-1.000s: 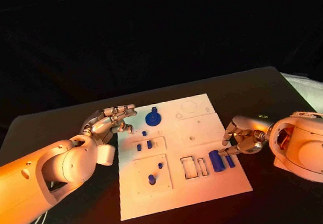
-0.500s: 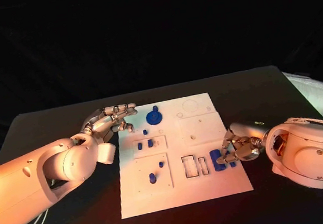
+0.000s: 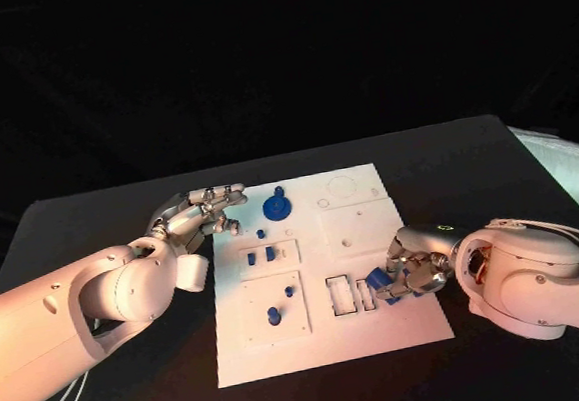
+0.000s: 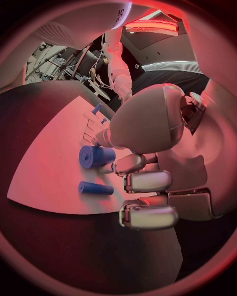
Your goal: Assemble the parts on the task board
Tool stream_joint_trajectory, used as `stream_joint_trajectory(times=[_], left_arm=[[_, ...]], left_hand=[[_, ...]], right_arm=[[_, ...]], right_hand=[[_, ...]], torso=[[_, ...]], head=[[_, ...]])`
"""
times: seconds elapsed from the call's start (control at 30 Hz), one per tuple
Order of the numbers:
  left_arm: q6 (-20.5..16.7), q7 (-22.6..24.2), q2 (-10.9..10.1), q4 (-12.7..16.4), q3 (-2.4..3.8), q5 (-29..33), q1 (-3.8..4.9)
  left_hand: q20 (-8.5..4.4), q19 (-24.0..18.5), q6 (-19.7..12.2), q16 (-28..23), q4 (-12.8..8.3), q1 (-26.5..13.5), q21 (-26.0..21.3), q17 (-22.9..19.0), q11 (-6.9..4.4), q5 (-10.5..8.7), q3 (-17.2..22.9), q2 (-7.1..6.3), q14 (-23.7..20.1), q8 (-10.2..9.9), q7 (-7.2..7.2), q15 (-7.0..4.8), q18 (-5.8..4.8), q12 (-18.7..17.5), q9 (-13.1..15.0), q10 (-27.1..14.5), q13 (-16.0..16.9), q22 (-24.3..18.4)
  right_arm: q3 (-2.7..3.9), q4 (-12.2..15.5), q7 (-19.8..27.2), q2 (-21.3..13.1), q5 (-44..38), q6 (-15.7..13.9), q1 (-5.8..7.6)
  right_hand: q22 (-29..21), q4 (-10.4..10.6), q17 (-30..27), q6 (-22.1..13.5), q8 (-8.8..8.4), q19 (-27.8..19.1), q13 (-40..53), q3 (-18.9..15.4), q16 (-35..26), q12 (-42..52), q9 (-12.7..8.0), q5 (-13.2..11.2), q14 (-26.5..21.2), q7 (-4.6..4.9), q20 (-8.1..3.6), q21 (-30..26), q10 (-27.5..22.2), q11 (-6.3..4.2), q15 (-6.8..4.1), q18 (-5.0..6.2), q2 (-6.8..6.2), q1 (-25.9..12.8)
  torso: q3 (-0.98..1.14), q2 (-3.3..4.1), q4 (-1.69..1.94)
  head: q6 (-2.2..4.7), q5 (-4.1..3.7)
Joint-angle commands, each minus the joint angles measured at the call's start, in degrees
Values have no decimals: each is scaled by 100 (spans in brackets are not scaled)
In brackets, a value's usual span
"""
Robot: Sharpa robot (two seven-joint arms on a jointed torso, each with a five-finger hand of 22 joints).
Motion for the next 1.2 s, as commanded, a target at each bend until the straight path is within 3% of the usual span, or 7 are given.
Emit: stream_joint_trajectory(times=[0.03,0.37,0.47,0.63,0.83,1.0,1.2], left_arm=[[124,14,1,10,3,-22,-7],[137,0,-11,16,3,-22,-21],[145,-6,-11,18,3,-22,-25],[150,-14,-15,16,3,-22,-36],[172,-25,-6,15,3,-23,-45],[178,-30,-4,13,3,-23,-51],[181,-34,-5,15,3,-23,-55]], left_hand=[[-1,-32,-6,-31,-6,23,-26,-6,6,-14,-21,48,-31,36,14,9,97,37,-6,-33,9,-7],[-1,-32,-6,-31,-6,23,-26,-6,6,-14,-21,48,-31,36,14,9,97,37,-6,-33,9,-7],[-1,-32,-6,-31,-6,23,-26,-6,6,-14,-21,48,-31,36,14,9,97,37,-6,-33,9,-7],[-1,-34,-7,-41,-18,32,-57,-41,8,-15,-30,54,-43,45,16,10,100,55,-6,-45,11,-28],[-1,-36,-8,-40,-20,33,-66,-42,8,-15,-30,55,-44,46,16,10,101,57,-7,-48,11,-33],[-1,-36,-8,-40,-20,33,-66,-42,8,-15,-30,55,-44,46,16,10,101,57,-7,-48,11,-33],[-1,-36,-8,-40,-20,33,-66,-42,8,-15,-30,55,-44,46,16,10,101,57,-7,-48,11,-33]], right_arm=[[-35,-118,16,90,-138,110,-90],[-34,-210,8,172,-88,-17,-164],[-34,-146,90,107,-6,-398,-169],[-26,46,281,-51,294,-1040,-150],[-14,249,427,-163,741,-1397,-55],[-12,308,466,-138,965,-1386,-28],[-12,270,436,12,1155,-1116,-22]], right_hand=[[286,4,172,-48,-10,24,5,-37,37,29,-33,67,358,-8,-11,19,25,1,19,-58,107,38],[345,-83,209,104,175,53,160,51,60,108,38,331,361,-75,-38,50,97,-58,-24,-69,378,360],[359,-113,226,166,229,61,221,104,69,143,69,556,363,-118,-66,58,139,-97,-57,-71,475,480],[388,-135,248,192,263,79,266,120,82,151,105,805,367,-146,-96,73,165,-124,-82,-78,498,568],[395,-148,239,172,259,82,278,113,77,149,112,851,365,-145,-102,77,170,-127,-86,-79,478,595],[395,-150,239,169,258,83,275,111,78,144,113,855,365,-144,-103,77,168,-126,-86,-80,474,598],[400,-132,242,173,263,86,284,88,79,144,122,829,366,-139,-104,80,175,-122,-84,-81,461,572]], torso=[[-1,-2,-1],[-8,-8,-3],[-5,-3,4],[-4,-7,-8],[-9,-7,0],[-7,-3,4],[-21,-9,1]], head=[[-8,17],[-14,14],[-9,-21],[-9,-5],[-2,-14],[-6,-4],[-4,21]])
